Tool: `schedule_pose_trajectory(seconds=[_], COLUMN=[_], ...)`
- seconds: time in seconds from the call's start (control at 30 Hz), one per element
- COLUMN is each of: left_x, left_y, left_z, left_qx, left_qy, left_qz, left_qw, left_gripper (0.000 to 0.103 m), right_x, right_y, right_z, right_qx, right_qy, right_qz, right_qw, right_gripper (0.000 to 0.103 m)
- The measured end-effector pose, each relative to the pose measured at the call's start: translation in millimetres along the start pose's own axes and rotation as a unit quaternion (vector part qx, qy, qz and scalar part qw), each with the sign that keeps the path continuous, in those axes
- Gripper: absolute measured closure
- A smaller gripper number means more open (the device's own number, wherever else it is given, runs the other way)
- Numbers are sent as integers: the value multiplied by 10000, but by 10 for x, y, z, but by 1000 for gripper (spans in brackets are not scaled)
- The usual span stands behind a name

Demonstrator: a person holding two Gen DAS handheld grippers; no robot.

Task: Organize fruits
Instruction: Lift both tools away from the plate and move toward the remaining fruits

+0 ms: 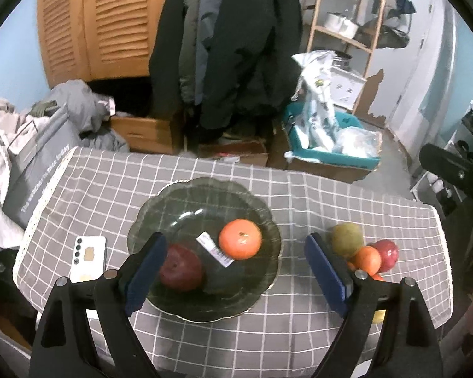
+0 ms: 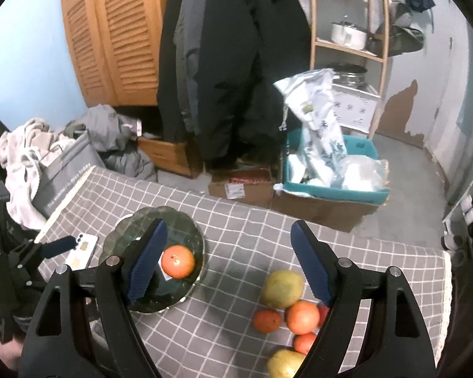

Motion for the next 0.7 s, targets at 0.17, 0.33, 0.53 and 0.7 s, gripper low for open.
schedule_pose_trajectory(seconds=[0.17, 0.33, 0.53, 0.7], left_x=[76, 138, 202, 213], left_y=[158, 307, 389, 387], left_z=[165, 319, 496, 618], left_qx=[-60, -119, -149, -242], left_qy=[-116, -215, -433, -555], left_qz=[236, 434, 557, 551], left_qw=[9996, 9988, 9974, 9966], left_gripper=[9, 1, 1, 1], right_x=[-40, -64, -120, -171], right_y=[282, 517, 654, 703], right_z=[155, 301, 501, 641], right_qx=[-74, -184, -370, -484], right_qy=[-139, -162, -275, -374], right_qz=[290, 579, 764, 785], right_qw=[9995, 9980, 9960, 9950], right_gripper=[22, 21, 16, 16])
Point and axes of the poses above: each gripper's, at about its wrist camera, not at the fingertips, and y roughly against the way its jaws point, z to its right, x to its top, the point moved 4 cm from there along -y, roughly the way its jaws point, and after that the axes turned 6 degrees about -y, right-handed, at the moved point
